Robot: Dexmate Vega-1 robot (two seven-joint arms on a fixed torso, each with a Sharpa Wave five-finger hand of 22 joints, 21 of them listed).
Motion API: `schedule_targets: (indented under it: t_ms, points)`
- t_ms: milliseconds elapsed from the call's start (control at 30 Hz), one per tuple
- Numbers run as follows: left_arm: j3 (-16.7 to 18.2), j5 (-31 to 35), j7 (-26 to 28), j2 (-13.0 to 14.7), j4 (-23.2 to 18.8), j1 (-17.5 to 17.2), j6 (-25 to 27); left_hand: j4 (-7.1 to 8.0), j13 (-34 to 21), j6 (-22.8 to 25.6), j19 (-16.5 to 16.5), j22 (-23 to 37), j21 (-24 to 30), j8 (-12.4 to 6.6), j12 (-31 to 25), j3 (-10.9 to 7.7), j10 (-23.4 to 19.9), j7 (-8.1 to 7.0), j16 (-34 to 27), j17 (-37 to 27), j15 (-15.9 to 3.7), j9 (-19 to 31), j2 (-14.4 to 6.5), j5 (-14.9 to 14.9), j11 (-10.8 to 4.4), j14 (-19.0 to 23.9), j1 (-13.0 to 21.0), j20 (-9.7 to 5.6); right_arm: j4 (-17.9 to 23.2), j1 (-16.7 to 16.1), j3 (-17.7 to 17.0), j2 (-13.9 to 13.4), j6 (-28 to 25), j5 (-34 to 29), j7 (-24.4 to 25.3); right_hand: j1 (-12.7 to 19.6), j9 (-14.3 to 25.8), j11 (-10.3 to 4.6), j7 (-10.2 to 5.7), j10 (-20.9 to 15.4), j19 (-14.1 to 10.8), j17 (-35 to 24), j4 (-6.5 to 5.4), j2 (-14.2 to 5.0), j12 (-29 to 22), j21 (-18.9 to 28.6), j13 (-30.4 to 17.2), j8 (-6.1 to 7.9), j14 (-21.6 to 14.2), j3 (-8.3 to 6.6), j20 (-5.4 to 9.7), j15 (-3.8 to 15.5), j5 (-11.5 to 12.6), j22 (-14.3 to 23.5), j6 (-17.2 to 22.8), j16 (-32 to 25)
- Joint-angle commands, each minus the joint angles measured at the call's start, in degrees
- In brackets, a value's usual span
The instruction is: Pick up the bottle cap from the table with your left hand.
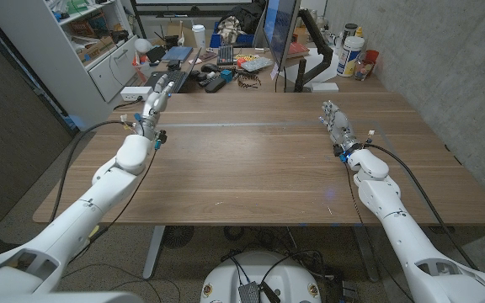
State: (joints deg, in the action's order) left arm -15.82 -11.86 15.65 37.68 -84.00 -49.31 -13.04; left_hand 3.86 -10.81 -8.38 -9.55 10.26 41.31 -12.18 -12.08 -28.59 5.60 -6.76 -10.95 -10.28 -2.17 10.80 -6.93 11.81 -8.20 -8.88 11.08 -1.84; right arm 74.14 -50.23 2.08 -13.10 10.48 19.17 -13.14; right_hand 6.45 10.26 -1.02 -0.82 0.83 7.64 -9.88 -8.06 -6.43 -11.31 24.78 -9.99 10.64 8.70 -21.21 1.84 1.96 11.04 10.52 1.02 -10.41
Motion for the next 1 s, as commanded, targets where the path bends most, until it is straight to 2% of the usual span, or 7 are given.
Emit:
schedule_targets:
  t_ms: [33, 367, 1000]
  points:
    - [-0.01, 4.32, 2.44, 2.4, -2.04, 0.45, 3.49, -0.24, -0.12, -0.3, -3.37, 0.25, -0.22, 0.09, 0.24, -0.1, 0.18, 0.19, 0.2, -0.11, -3.08, 0.19, -0.11, -0.41, -0.25, -0.35, 0.84, -3.26, 0.03, -0.23, -0.4, 0.06, 0.28, -0.22, 0.22, 0.25, 0.32, -0.09, 0.04, 0.1, 0.58, -0.15, 0.21, -3.43, -0.27, -0.07, -0.29, 0.26, 0.55, 0.06, 5.96, 1.35, 0.37, 0.14, 0.41, -0.2]
    - [0.34, 6.25, 3.77, 3.99, -3.82, -0.06, 5.58, -0.22, -0.14, -0.45, -3.42, 0.28, -0.39, 0.23, 0.32, -0.4, 0.32, 0.64, 0.19, -0.14, -3.24, 0.19, -0.52, -0.51, 0.03, -0.39, 1.27, -3.01, 0.2, -0.3, -0.79, -0.14, 0.4, -0.29, 0.4, 0.25, 0.32, -0.11, 0.05, 0.11, 0.82, -0.15, 0.22, -3.44, -0.26, -0.3, -0.29, 0.28, 0.66, 0.08, 5.96, 1.27, 0.37, 0.14, 0.5, -0.17]
    - [0.0, 13.43, 5.36, 8.21, -7.26, 2.03, 11.06, -0.12, -0.17, -0.42, -3.45, 0.32, -0.62, 0.32, 0.3, -0.56, 0.19, 0.36, 0.06, -0.16, -3.41, 0.21, -0.56, -0.66, -0.27, -0.16, 1.68, -2.04, 0.64, -0.62, -1.2, -0.46, 0.44, -0.41, 0.57, 0.26, 0.32, -0.11, -0.08, 0.14, 0.76, -0.14, 0.24, -3.44, -0.25, -0.57, -0.29, 0.26, 0.7, 0.11, 6.01, 1.24, 0.38, 0.14, 0.48, -0.19]
